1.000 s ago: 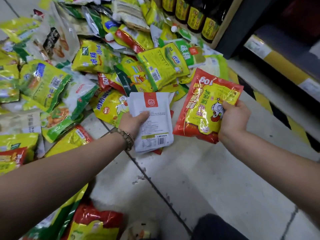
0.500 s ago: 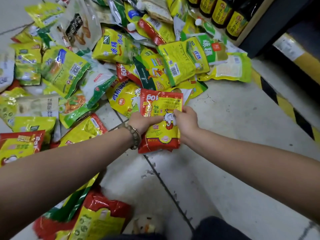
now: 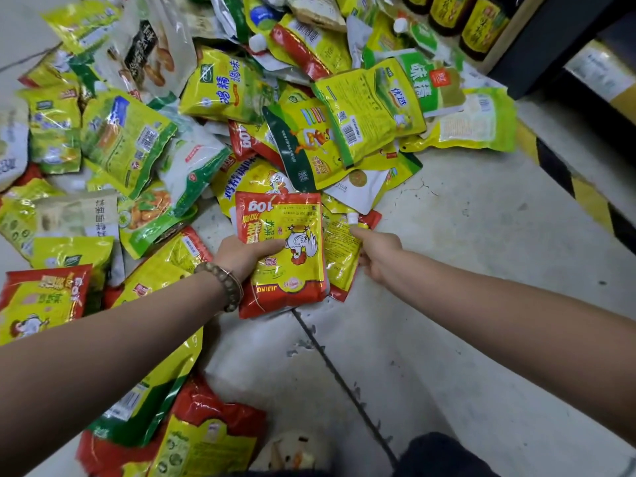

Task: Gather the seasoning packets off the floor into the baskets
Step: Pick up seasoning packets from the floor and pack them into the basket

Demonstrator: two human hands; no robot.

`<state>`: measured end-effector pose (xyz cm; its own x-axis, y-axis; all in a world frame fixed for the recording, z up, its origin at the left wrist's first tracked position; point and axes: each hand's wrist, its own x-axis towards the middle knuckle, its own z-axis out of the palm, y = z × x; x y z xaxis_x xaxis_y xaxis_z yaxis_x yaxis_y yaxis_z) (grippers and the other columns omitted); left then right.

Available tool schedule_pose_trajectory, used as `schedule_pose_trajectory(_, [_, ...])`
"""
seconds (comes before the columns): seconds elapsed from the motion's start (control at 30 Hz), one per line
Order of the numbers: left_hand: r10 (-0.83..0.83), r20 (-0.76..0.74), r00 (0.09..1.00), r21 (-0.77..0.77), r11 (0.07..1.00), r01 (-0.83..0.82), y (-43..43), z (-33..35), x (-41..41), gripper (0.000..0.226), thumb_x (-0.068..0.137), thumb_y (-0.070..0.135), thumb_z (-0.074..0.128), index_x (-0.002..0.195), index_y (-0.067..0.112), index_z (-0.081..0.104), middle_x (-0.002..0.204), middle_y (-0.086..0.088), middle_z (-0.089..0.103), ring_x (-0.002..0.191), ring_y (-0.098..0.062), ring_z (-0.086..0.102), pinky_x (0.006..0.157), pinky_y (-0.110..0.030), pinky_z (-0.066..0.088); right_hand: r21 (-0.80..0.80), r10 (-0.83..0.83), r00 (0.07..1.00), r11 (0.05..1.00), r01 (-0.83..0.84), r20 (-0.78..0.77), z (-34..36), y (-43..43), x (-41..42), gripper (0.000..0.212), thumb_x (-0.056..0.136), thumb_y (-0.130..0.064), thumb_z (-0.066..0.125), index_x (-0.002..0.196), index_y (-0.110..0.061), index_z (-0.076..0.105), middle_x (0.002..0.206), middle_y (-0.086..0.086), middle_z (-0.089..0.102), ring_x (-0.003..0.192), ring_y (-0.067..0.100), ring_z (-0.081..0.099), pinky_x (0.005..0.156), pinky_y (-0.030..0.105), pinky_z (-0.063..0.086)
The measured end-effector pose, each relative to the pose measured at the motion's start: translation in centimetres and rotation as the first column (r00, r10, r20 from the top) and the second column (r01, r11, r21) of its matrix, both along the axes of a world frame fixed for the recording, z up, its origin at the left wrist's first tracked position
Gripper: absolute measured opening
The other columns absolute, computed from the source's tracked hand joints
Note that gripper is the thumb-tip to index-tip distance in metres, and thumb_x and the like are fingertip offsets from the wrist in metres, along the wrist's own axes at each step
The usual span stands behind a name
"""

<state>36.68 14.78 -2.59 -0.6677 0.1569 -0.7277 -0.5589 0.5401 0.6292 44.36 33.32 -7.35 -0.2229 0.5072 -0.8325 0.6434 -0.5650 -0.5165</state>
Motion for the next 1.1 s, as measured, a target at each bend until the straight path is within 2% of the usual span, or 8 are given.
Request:
schedule_pose_trajectory(0.1, [0.008,0.007,1.000,0.004,1.000,-0.008,-0.1,-0.3,-0.2,0.036,0.071,0.029,0.079,0.098,0.010,0.062,0.084,-0.007,0.069,0.068,-0.023,0.066,0.061,-0.030,0.052,0.016,-0.039,0.999,0.999,0.040,-0.030,-0.9,0.1,-0.3,0.051,0.065,-0.029,0.084,0.103,-0.001,0.064,0.101,0.015,0.069,0.086,0.032,0.067,0.078,0.050,0.056])
schedule_pose_trajectory(0.3, [0.004,0.011,1.000,-0.023,1.000,-0.004,-0.4,-0.6,-0.1,0.041,0.065,0.035,0.082,0.092,0.011,0.063,0.093,-0.012,0.070,0.086,-0.033,0.067,0.084,-0.050,0.054,-0.010,-0.067,0.996,0.998,0.067,-0.058,-0.3,0.2,-1.3,0.054,0.066,-0.025,0.086,0.107,-0.001,0.061,0.099,0.014,0.068,0.083,0.030,0.066,0.068,0.040,0.059])
schedule_pose_trajectory(0.4, [-0.012,0.021,1.000,-0.053,0.998,0.013,-0.5,-0.6,-0.1,0.060,0.061,0.041,0.083,0.105,0.007,0.061,0.096,-0.012,0.069,0.084,-0.032,0.067,0.082,-0.047,0.054,0.001,-0.017,0.999,1.000,0.017,-0.032,-0.6,0.3,-1.2,0.034,0.079,-0.012,0.075,0.106,0.002,0.060,0.096,0.012,0.066,0.075,0.025,0.062,0.057,0.028,0.054])
schedule_pose_trajectory(0.53, [-0.010,0.035,0.999,-0.028,1.000,0.011,-0.6,-0.9,-0.2,0.111,0.027,0.065,0.084,0.118,0.007,0.056,0.103,-0.010,0.067,0.088,-0.031,0.066,0.083,-0.047,0.054,0.045,-0.019,0.998,0.999,0.022,-0.058,-0.8,0.4,-0.6,0.021,0.081,-0.010,0.069,0.094,0.004,0.062,0.112,0.024,0.064,0.103,0.037,0.063,0.089,0.057,0.049])
schedule_pose_trajectory(0.67, [0.033,0.074,0.997,0.101,0.994,-0.041,0.2,0.0,0.0,0.051,0.064,0.028,0.083,0.105,0.006,0.063,0.088,-0.011,0.070,0.074,-0.029,0.068,0.074,-0.041,0.056,0.091,-0.021,0.991,0.995,0.034,-0.135,-0.3,1.1,1.4,0.006,0.083,-0.004,0.064,0.086,0.002,0.065,0.106,0.028,0.065,0.096,0.039,0.065,0.086,0.059,0.050])
schedule_pose_trajectory(0.8, [0.044,0.091,0.995,0.208,0.976,-0.062,1.6,0.1,0.3,0.029,0.070,0.008,0.076,0.097,0.008,0.065,0.074,-0.006,0.072,0.060,-0.024,0.069,0.064,-0.036,0.057,0.110,-0.054,0.972,0.991,0.081,-0.230,1.3,2.7,5.0,0.012,0.084,0.002,0.061,0.079,-0.009,0.065,0.091,0.018,0.068,0.090,0.036,0.067,0.085,0.058,0.052])
schedule_pose_trajectory(0.93, [-0.022,0.116,0.993,0.286,0.958,-0.012,4.1,0.9,0.9,0.033,0.069,0.009,0.075,0.100,0.008,0.064,0.078,-0.008,0.073,0.060,-0.024,0.069,0.058,-0.033,0.056,0.150,-0.075,0.957,0.981,0.121,-0.281,3.7,4.5,8.6,0.019,0.084,0.007,0.057,0.085,-0.011,0.064,0.093,0.016,0.068,0.091,0.035,0.066,0.086,0.056,0.051])
schedule_pose_trajectory(1.1, [-0.110,0.037,0.993,0.353,0.931,0.090,8.3,2.1,2.2,0.060,0.045,0.021,0.083,0.101,0.008,0.068,0.084,-0.010,0.073,0.074,-0.029,0.070,0.076,-0.045,0.056,0.252,-0.106,0.897,0.940,0.231,-0.430,7.9,7.4,12.7,0.030,0.086,0.012,0.051,0.091,-0.016,0.061,0.086,0.006,0.068,0.075,0.021,0.067,0.074,0.042,0.057])
